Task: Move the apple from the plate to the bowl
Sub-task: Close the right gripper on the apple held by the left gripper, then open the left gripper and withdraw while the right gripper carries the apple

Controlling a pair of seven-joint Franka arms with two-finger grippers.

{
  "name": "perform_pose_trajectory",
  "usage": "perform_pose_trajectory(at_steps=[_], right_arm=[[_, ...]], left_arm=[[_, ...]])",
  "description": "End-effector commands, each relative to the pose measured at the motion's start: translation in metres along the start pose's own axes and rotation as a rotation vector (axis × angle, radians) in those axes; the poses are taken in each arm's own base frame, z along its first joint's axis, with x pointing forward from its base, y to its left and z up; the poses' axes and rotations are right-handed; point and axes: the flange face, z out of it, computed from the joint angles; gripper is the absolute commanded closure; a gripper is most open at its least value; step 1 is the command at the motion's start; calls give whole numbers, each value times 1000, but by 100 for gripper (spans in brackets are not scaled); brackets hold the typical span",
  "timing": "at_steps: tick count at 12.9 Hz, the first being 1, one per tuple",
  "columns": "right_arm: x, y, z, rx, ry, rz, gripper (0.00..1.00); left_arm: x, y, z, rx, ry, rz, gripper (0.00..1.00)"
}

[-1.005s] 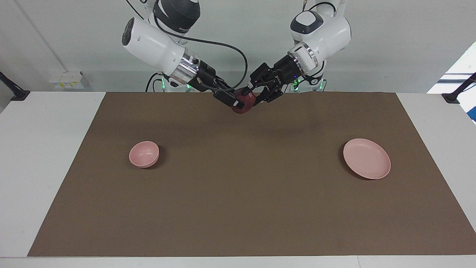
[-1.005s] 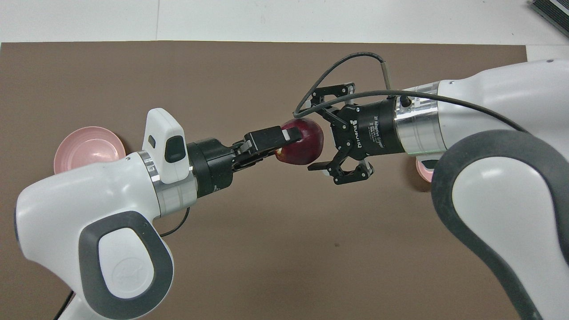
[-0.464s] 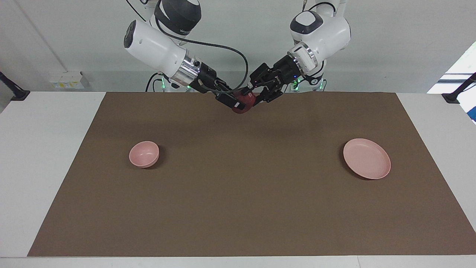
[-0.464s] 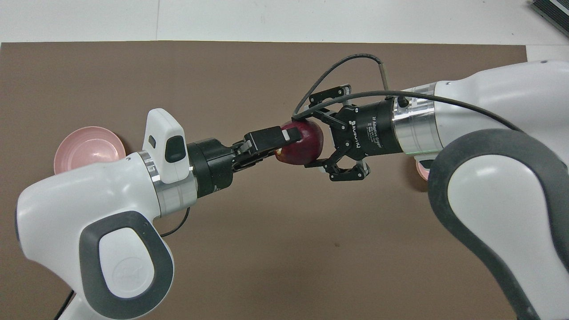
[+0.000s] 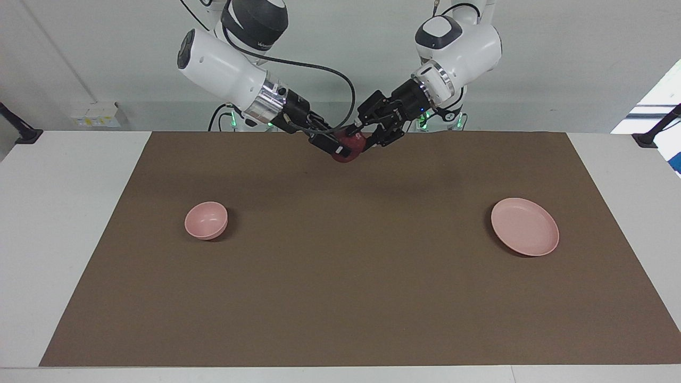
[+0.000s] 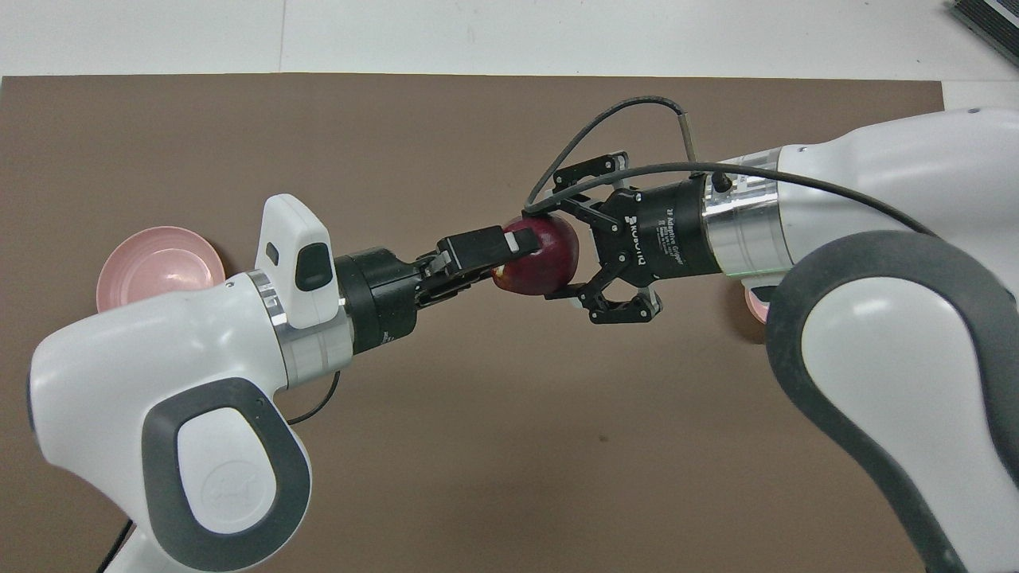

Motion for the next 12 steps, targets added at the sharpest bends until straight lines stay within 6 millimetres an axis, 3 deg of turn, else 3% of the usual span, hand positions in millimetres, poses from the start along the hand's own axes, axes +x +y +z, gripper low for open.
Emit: perform_pose_trajectory(at_steps=[1, 6, 9, 12], right_arm=[[-4, 0, -4, 0, 9, -31, 100], [2, 5, -30, -40, 65, -108, 100], [31, 14, -52, -109, 116, -192, 100], [69, 27, -74, -242, 254, -347, 100]], left_arm=[[-2, 6, -7, -6, 23, -3, 0], [7, 0, -10, -1, 29, -15, 0], [33, -22, -30, 76, 25, 16, 0], [58, -55, -58, 350, -114, 180, 0]])
